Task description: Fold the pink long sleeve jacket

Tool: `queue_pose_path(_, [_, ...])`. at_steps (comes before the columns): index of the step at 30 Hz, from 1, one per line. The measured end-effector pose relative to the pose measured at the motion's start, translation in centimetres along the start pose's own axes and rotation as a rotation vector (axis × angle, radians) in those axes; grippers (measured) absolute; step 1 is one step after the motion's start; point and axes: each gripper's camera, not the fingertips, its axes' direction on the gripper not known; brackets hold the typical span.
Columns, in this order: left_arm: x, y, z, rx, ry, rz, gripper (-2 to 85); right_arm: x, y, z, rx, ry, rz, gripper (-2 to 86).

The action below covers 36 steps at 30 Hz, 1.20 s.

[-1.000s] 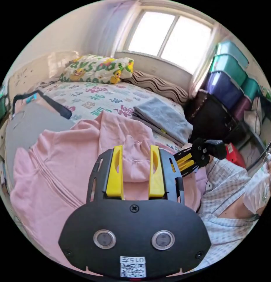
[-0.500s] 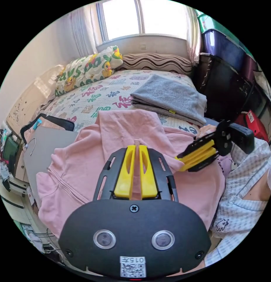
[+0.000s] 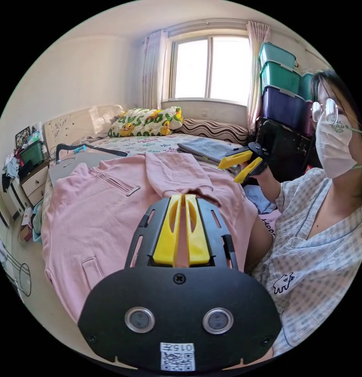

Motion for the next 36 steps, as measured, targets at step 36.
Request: queue_pose_path(36, [-19.1, -10.4, 12.6, -0.040, 0.003, -0.254, 9.9, 25.3, 2.5, 2.3, -0.219, 0.316, 0.347, 10.9])
